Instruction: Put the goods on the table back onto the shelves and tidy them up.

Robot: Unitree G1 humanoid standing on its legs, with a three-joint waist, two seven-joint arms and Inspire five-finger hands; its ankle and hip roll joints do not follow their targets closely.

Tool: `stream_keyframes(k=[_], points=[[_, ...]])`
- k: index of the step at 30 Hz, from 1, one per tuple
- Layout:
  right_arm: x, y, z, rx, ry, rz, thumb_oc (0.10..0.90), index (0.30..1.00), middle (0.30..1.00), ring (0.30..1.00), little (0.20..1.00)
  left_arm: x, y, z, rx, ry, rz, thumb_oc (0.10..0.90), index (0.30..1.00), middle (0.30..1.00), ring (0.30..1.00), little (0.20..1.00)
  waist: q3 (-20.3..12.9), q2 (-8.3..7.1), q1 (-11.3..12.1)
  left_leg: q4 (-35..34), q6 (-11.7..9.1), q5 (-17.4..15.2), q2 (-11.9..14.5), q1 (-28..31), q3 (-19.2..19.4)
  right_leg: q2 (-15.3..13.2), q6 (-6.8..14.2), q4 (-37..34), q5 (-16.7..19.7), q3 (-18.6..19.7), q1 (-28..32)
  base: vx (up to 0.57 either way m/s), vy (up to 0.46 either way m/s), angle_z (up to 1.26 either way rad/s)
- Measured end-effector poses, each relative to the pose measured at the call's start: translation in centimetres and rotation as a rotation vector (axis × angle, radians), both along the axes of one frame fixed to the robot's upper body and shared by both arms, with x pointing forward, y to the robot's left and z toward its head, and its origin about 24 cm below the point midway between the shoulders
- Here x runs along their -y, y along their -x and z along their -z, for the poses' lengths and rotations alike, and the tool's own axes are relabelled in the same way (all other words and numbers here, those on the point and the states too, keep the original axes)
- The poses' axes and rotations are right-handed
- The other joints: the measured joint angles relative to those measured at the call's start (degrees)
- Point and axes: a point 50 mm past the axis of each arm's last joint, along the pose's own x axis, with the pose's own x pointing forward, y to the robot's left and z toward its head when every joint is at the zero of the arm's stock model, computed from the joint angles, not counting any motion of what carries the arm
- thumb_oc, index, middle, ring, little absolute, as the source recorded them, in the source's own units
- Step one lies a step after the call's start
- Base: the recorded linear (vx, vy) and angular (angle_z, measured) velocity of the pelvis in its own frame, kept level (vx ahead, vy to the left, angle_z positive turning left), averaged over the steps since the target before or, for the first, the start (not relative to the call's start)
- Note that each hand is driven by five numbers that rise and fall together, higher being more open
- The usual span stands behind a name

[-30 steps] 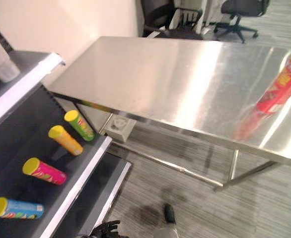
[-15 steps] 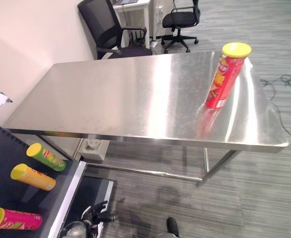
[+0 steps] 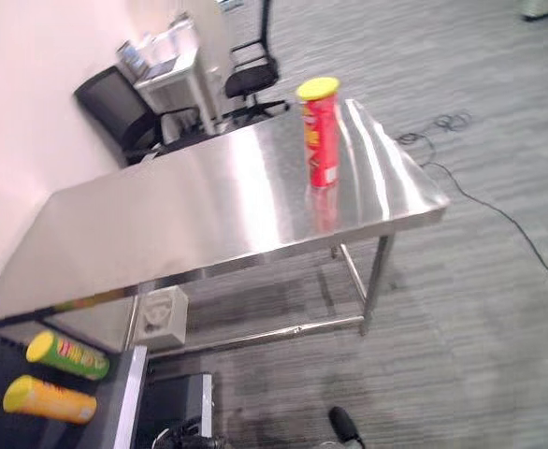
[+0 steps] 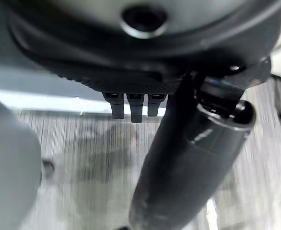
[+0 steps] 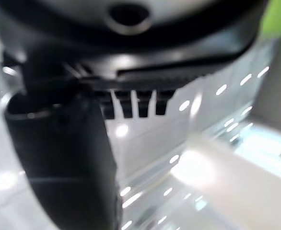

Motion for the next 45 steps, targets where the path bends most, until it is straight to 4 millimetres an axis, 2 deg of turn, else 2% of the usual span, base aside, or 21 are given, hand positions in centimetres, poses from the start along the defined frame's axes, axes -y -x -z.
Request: stream_keyframes(k=[5,7,8,9,11,13,15,17,18,20,26,28,29,34,37,38,41,42,43,44,45], points=[[-0.9,-1.5,-0.3,-0.069,0.031,-0.017,0.8,0.9,0.9,0.9,0.9,0.6,-2.3,-0.8,0.089,0.009,0.045,0.8,0.9,0.9,0.9,0.9,1.4,-1.05,-0.1,0.0,0.1,0.0,-0.7,-0.7,5.9,1.6,-0.8,-0.1,4.8,-1.1,-3.6,-0.18,-0.099,-0.67],[-1.7,-0.4,-1.8,0.021,0.051,-0.068,0.8,0.9,0.9,0.9,0.9,1.5,-3.7,-1.4,0.148,0.018,0.129,0.8,0.9,0.9,0.9,0.9,3.1,0.4,0.8,-0.8,1.0,0.3,-0.3,0.3,7.4,0.6,-0.7,2.2,0.0,-8.8,-4.1,-0.17,-0.155,-0.37],[-1.9,0.2,-2.3,0.061,0.047,-0.088,0.8,0.9,0.9,0.9,0.9,1.6,-3.8,-1.5,0.157,0.017,0.14,0.8,0.9,0.9,0.9,0.9,3.6,1.74,1.5,-0.8,0.9,0.4,0.2,0.4,7.8,0.4,-0.5,5.9,-2.2,-8.8,-5.2,-0.21,-0.241,-0.21],[-2.0,1.4,-3.2,0.137,0.018,-0.141,0.8,0.9,0.9,0.9,0.9,1.8,-4.0,-1.5,0.164,0.004,0.166,0.8,0.9,0.9,0.9,0.9,4.3,2.75,3.9,-0.6,0.9,0.8,-0.2,0.6,8.5,-2.7,1.5,13.7,-5.7,-8.7,-6.9,-0.11,-0.164,-0.22],[-1.3,2.9,-4.0,0.225,-0.049,-0.21,0.8,0.9,0.9,0.9,0.9,1.7,-4.0,-1.5,0.159,0.0,0.167,0.8,0.9,0.9,0.9,0.9,5.1,1.56,7.1,-0.3,0.9,0.8,-3.3,1.3,8.3,-10.0,4.2,19.7,-10.3,-7.0,-6.7,-0.06,-0.119,-0.14],[-0.5,2.2,-4.2,0.253,-0.144,-0.286,0.8,0.9,0.9,0.9,0.9,2.0,-3.9,-1.5,0.147,0.008,0.195,0.8,0.9,0.9,0.9,0.9,6.3,3.03,9.4,0.0,-0.5,3.4,-4.1,1.1,7.2,-11.9,3.1,12.5,-7.4,-6.7,-3.6,0.01,-0.171,-0.18],[3.0,0.9,-1.4,0.11,-0.349,-0.217,0.8,0.9,0.9,0.9,0.9,1.7,-3.4,-1.3,0.128,0.015,0.139,0.8,0.9,0.9,0.9,0.9,6.5,2.66,14.7,-0.9,-2.1,9.0,-5.7,2.6,5.9,-13.8,3.8,4.7,-4.0,-6.0,0.8,0.05,-0.192,-0.24],[4.8,0.4,0.3,0.041,-0.468,-0.178,0.8,0.9,0.9,0.9,0.9,1.5,-3.3,-1.2,0.124,0.009,0.101,0.8,0.9,0.9,0.9,0.9,6.5,2.69,16.2,1.7,-2.0,8.5,-5.2,0.4,5.8,-14.3,3.0,2.6,-3.6,-5.8,1.7,-0.01,-0.183,0.02],[5.3,0.0,1.1,0.003,-0.523,-0.179,0.8,0.9,0.9,0.9,0.9,1.7,-3.4,-1.3,0.13,0.011,0.116,0.8,0.9,0.9,0.9,0.9,5.8,3.5,16.6,-3.7,-2.3,10.2,-4.1,-0.8,5.9,-13.8,3.1,1.7,-2.8,-7.0,0.3,-0.06,-0.179,0.23],[5.9,0.7,2.3,0.001,-0.577,-0.205,0.8,0.9,0.9,0.9,0.9,2.0,-3.9,-1.6,0.151,0.021,0.135,0.8,0.9,0.9,0.9,0.9,5.3,4.16,18.0,-5.0,-3.4,10.6,-2.7,-1.8,4.1,-12.7,3.0,0.9,-1.8,-8.0,-0.1,0.0,-0.167,0.23],[5.0,0.6,1.9,0.002,-0.552,-0.283,0.8,0.9,0.9,0.9,0.9,2.0,-3.1,-1.4,0.132,0.037,0.133,0.8,0.9,0.9,0.9,0.9,5.3,4.06,18.1,-6.7,-3.8,10.9,-2.3,-0.1,2.7,-12.5,3.5,0.7,-1.8,-9.8,2.0,-0.01,-0.201,0.06],[4.7,0.3,2.4,-0.04,-0.57,-0.322,0.8,0.9,0.9,0.9,0.9,1.7,-1.2,-0.7,0.06,0.051,0.092,0.8,0.9,0.9,0.9,0.9,5.0,3.23,17.6,-4.9,-4.4,11.2,-1.2,0.5,2.9,-11.3,4.1,4.4,-4.9,-7.8,1.9,0.0,-0.388,0.02],[4.2,-0.3,2.5,-0.08,-0.564,-0.351,0.8,0.9,0.9,0.9,0.9,1.6,-0.4,-0.5,0.037,0.059,0.078,0.8,0.9,0.9,0.9,0.9,4.9,2.96,17.2,-3.1,-4.7,11.4,-0.1,0.2,2.8,-10.3,3.6,9.1,-7.9,-7.6,0.4,-0.01,-0.177,0.05],[3.5,-2.7,3.8,-0.229,-0.572,-0.351,0.8,0.9,0.9,0.9,0.9,1.3,0.1,-0.4,0.026,0.065,0.028,0.8,0.9,0.9,0.9,0.9,4.8,2.82,15.3,4.5,-6.2,12.5,1.6,-1.9,1.2,-10.5,2.2,16.7,-12.6,-8.9,-0.2,-0.04,-0.131,0.24],[3.8,-3.1,4.6,-0.277,-0.608,-0.317,0.8,0.9,0.9,0.9,0.9,1.2,0.2,-0.4,0.03,0.06,-0.012,0.8,0.9,0.9,0.9,0.9,4.8,2.82,14.5,9.9,-6.4,12.7,2.7,-5.0,2.9,-10.8,0.8,18.9,-14.1,-10.5,-0.8,0.07,-0.072,0.41],[3.7,-3.7,4.3,-0.278,-0.603,-0.315,0.8,0.9,0.9,0.9,0.9,1.1,-0.2,-0.6,0.042,0.048,-0.021,0.8,0.9,0.9,0.9,0.9,5.1,2.43,14.7,15.8,-6.8,13.6,2.3,-8.7,2.8,-12.1,-0.5,18.5,-13.5,-10.8,-0.9,0.15,-0.06,0.28],[3.5,-4.2,4.1,-0.287,-0.587,-0.307,0.8,0.9,0.9,0.9,0.9,1.3,-0.3,-0.6,0.046,0.054,-0.025,0.8,0.9,0.9,0.9,0.9,5.2,2.69,15.4,5.3,-4.8,9.2,-4.2,-11.9,3.8,-14.7,1.5,13.6,-12.3,-10.3,0.7,0.17,0.071,0.23],[3.8,-4.1,4.2,-0.286,-0.591,-0.288,0.8,0.9,0.9,0.9,0.9,1.5,-0.3,-0.7,0.047,0.067,-0.014,0.8,0.9,0.9,0.9,0.9,5.2,4.09,16.2,1.0,-5.0,7.0,-4.2,-12.4,3.6,-13.5,2.6,12.6,-11.7,-10.7,1.2,0.18,0.143,-0.12],[4.2,-3.7,4.2,-0.272,-0.598,-0.265,0.8,0.9,0.9,0.9,0.9,2.0,-0.4,-0.8,0.047,0.075,0.017,0.8,0.9,0.9,0.9,0.9,5.3,5.21,18.1,-1.3,-2.3,7.7,-3.7,-13.0,2.2,-11.4,3.4,15.1,-12.1,-9.7,0.0,0.15,0.158,-0.27],[4.4,-3.5,4.0,-0.26,-0.597,-0.256,0.8,0.9,0.9,0.9,0.9,2.0,-0.5,-0.8,0.056,0.076,0.007,0.8,0.9,0.9,0.9,0.9,5.5,4.87,19.1,-1.4,-2.8,8.2,-3.9,-13.7,1.9,-10.0,3.8,24.8,-16.2,-7.0,-3.9,0.11,0.172,-0.05],[4.2,-3.5,3.4,-0.24,-0.581,-0.258,0.8,0.9,0.9,0.9,0.9,1.9,-0.4,-0.8,0.052,0.07,0.001,0.8,0.9,0.9,0.9,0.9,5.2,4.36,19.0,-2.6,-4.2,8.2,-4.8,-13.6,1.4,-9.1,1.9,32.8,-19.9,-7.0,-5.7,0.05,0.108,0.22]])
